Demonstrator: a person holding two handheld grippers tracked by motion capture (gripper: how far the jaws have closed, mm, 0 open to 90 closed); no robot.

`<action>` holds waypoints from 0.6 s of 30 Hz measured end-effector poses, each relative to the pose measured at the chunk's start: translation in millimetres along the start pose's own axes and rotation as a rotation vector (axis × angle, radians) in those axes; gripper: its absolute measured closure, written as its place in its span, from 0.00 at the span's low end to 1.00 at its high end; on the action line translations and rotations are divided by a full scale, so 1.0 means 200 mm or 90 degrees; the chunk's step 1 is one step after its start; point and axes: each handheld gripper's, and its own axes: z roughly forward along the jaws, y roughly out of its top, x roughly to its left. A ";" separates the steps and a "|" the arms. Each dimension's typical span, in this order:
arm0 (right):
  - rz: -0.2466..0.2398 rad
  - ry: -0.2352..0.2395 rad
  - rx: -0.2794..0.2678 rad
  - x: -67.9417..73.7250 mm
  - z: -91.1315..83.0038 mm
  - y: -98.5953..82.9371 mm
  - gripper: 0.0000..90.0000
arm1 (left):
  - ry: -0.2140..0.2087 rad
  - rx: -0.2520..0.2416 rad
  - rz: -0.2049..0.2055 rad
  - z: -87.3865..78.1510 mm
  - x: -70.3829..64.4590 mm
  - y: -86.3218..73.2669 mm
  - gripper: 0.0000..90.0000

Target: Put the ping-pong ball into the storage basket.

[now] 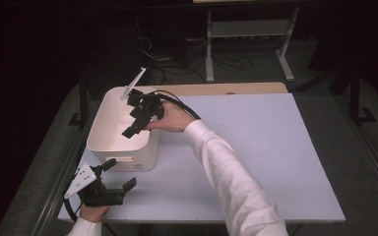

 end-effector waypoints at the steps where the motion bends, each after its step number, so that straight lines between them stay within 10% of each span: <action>1: -0.001 -0.001 -0.007 0.00 -0.01 0.00 0.08 | 0.000 -0.001 -0.002 0.00 0.00 0.00 0.00; 18: 0.000 -0.053 -0.065 0.01 -0.19 -0.12 0.00 | 0.006 0.010 0.011 -0.01 0.00 0.00 0.00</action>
